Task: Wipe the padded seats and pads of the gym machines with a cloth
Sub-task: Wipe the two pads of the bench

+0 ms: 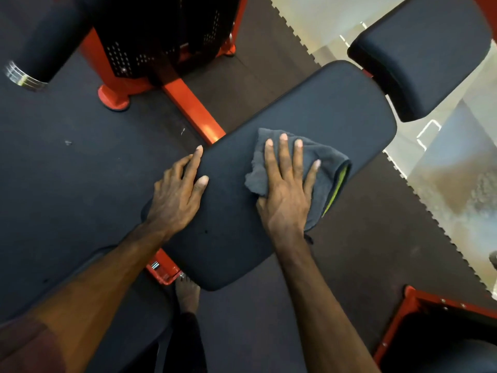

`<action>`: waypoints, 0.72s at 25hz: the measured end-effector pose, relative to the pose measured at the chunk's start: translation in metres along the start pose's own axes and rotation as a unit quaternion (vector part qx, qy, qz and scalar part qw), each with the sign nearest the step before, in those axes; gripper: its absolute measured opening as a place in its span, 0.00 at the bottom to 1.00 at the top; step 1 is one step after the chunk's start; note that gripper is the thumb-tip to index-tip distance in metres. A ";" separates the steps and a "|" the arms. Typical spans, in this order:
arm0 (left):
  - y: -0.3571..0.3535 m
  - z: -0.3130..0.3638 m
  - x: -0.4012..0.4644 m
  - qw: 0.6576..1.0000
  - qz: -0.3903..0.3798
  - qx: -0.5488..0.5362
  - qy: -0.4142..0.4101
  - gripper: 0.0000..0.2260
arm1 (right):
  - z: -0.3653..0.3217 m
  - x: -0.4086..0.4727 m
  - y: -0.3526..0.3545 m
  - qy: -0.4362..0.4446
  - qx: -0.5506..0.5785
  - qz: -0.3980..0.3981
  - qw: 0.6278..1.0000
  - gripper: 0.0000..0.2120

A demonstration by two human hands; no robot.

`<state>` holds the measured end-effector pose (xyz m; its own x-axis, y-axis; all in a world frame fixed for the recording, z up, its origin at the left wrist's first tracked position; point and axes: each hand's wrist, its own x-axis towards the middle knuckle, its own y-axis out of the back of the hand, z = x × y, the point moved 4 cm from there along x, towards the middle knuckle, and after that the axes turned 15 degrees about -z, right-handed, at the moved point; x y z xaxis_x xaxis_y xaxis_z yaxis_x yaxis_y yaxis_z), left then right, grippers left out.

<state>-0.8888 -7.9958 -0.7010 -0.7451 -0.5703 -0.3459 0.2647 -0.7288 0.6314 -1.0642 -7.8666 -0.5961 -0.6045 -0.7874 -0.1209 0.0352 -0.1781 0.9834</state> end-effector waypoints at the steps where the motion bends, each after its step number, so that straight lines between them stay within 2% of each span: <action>1: 0.000 -0.001 -0.002 1.000 -0.003 -0.003 0.006 0.28 | 0.001 -0.014 -0.003 -0.034 0.021 0.005 0.999 0.46; 3: 0.001 -0.005 -0.007 1.000 -0.010 -0.011 0.014 0.28 | -0.015 -0.052 -0.018 -0.037 0.042 -0.020 0.998 0.45; 5: 0.001 -0.010 -0.012 1.000 -0.013 -0.013 0.017 0.30 | -0.036 -0.062 -0.029 0.027 0.022 -0.048 0.998 0.46; 7: -0.001 -0.017 -0.015 1.000 -0.015 -0.015 0.021 0.30 | -0.046 -0.030 -0.024 0.124 -0.013 -0.054 0.991 0.47; 9: -0.002 -0.019 -0.017 0.999 -0.009 -0.017 0.025 0.30 | -0.044 0.009 -0.009 0.180 -0.063 -0.045 0.981 0.46; 11: -0.004 -0.020 -0.016 0.999 -0.007 -0.018 0.028 0.29 | -0.030 0.033 0.004 0.126 -0.050 -0.018 0.991 0.46; 14: -0.004 -0.020 -0.016 0.999 0.000 -0.021 0.032 0.30 | -0.034 -0.002 -0.002 0.023 0.019 -0.017 0.999 0.48; 16: -0.005 -0.020 -0.017 0.999 0.006 -0.021 0.030 0.29 | -0.049 -0.038 -0.019 0.029 0.018 -0.053 0.998 0.48; 18: -0.006 -0.020 -0.017 0.999 0.015 -0.020 0.030 0.29 | -0.067 -0.034 -0.024 0.079 0.008 -0.075 0.994 0.49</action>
<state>-0.8655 -7.9894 -0.7131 -0.6983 -0.6130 -0.3697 0.3112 -0.7250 0.6144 -0.9912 -7.8749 -0.6244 -0.4693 -0.8357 -0.2850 -0.0592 -0.2923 0.9545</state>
